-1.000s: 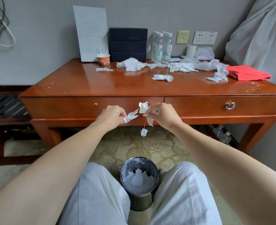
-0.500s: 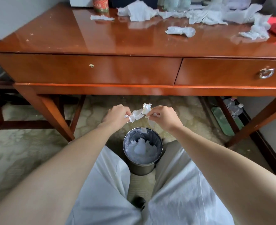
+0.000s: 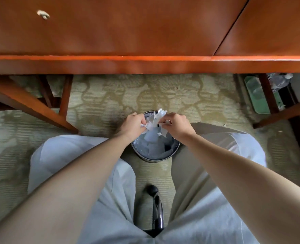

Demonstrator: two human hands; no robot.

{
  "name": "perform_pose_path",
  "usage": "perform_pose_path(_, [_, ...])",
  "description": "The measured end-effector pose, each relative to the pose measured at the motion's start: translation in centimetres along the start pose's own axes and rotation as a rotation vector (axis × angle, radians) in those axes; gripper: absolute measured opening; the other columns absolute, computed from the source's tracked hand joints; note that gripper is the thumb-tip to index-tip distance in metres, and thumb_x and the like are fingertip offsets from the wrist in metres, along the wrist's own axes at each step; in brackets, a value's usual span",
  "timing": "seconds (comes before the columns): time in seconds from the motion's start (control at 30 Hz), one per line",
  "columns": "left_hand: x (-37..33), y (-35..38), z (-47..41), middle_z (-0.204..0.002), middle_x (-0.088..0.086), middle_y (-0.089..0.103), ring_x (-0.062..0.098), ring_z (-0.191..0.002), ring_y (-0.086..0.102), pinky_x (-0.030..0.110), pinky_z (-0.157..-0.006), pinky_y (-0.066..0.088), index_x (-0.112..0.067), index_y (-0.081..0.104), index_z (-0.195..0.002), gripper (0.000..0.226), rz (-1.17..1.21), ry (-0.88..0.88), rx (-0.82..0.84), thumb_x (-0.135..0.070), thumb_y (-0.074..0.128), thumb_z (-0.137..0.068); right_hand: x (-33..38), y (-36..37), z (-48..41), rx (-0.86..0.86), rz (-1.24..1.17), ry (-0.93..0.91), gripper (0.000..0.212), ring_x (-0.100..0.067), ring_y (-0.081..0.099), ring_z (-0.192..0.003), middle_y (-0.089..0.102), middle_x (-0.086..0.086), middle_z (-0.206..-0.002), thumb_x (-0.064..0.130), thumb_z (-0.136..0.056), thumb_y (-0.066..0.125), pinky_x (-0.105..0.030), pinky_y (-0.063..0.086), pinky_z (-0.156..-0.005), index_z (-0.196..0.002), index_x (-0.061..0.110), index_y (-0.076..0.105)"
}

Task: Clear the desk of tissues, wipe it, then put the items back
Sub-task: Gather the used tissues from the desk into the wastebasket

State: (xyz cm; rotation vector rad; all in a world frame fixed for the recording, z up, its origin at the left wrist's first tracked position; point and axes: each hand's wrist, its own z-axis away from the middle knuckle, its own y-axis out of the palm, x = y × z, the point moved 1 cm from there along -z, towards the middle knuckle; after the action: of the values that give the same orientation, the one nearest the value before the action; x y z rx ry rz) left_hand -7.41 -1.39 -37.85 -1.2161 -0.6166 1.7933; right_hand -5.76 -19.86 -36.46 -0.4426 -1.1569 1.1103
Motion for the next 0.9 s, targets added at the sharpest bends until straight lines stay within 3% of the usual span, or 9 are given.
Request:
perform_pose_path(0.13, [0.8,2.0,-1.7,-0.121,0.01,0.057,0.026,-0.105,0.06,0.039,-0.095,0.048,-0.014,0.063,-0.121,0.031,0.019,-0.03,0.139,-0.024,0.068,-0.092,-1.5,1.9,-1.6,0.136,0.032,0.046,0.022,-0.026,0.061,-0.091,0.07,-0.001,-0.112,0.025,-0.091,0.058,-0.027,0.044,-0.076,-0.108,0.03,0.071])
perform_pose_path(0.23, [1.4,3.0,-2.1,-0.135,0.01,0.052,0.026,-0.12,0.053,0.034,-0.097,0.044,-0.011,0.047,-0.141,0.051,-0.073,-0.007,0.324,-0.029,0.062,-0.095,-2.3,2.8,-2.4,0.23,0.042,0.098,0.034,-0.027,0.058,-0.111,0.064,-0.006,-0.125,0.029,-0.091,0.062,-0.028,0.044,-0.086,-0.125,0.028,0.064])
perform_pose_path(0.3, [1.7,3.5,-2.0,-0.137,0.009,0.047,0.027,-0.12,0.051,0.035,-0.093,0.043,-0.013,0.041,-0.144,0.054,-0.134,0.011,0.368,-0.029,0.059,-0.097,-2.5,3.1,-2.7,0.238,0.051,0.109,0.035,-0.028,0.056,-0.116,0.062,-0.005,-0.129,0.029,-0.091,0.062,-0.026,0.04,-0.085,-0.126,0.027,0.063])
perform_pose_path(0.53, [1.6,1.7,-1.6,-0.14,0.005,0.044,0.032,-0.116,0.055,0.048,-0.094,0.048,-0.023,0.039,-0.143,0.05,-0.242,0.048,0.313,-0.03,0.056,-0.096,-1.6,2.6,-2.7,0.207,0.027,0.115,0.029,-0.024,0.06,-0.109,0.067,-0.002,-0.119,0.024,-0.091,0.054,-0.026,0.045,-0.082,-0.117,0.029,0.067])
perform_pose_path(0.67, [0.3,-0.3,-0.5,-0.138,0.005,0.045,0.032,-0.115,0.054,0.047,-0.093,0.047,-0.022,0.04,-0.142,0.048,-0.258,0.081,0.262,-0.029,0.056,-0.097,0.0,1.0,-1.5,0.171,0.045,0.076,0.033,-0.026,0.058,-0.112,0.067,-0.005,-0.119,0.02,-0.091,0.052,-0.033,0.048,-0.092,-0.12,0.028,0.066])
perform_pose_path(0.9, [-2.6,-4.6,3.6,-0.135,0.004,0.048,0.029,-0.117,0.053,0.042,-0.091,0.047,-0.022,0.042,-0.141,0.045,-0.305,0.148,0.133,-0.027,0.054,-0.098,3.0,-2.7,2.1,0.051,0.077,-0.022,0.03,-0.028,0.063,-0.105,0.068,-0.006,-0.117,0.015,-0.091,0.053,-0.038,0.053,-0.088,-0.115,0.024,0.068])
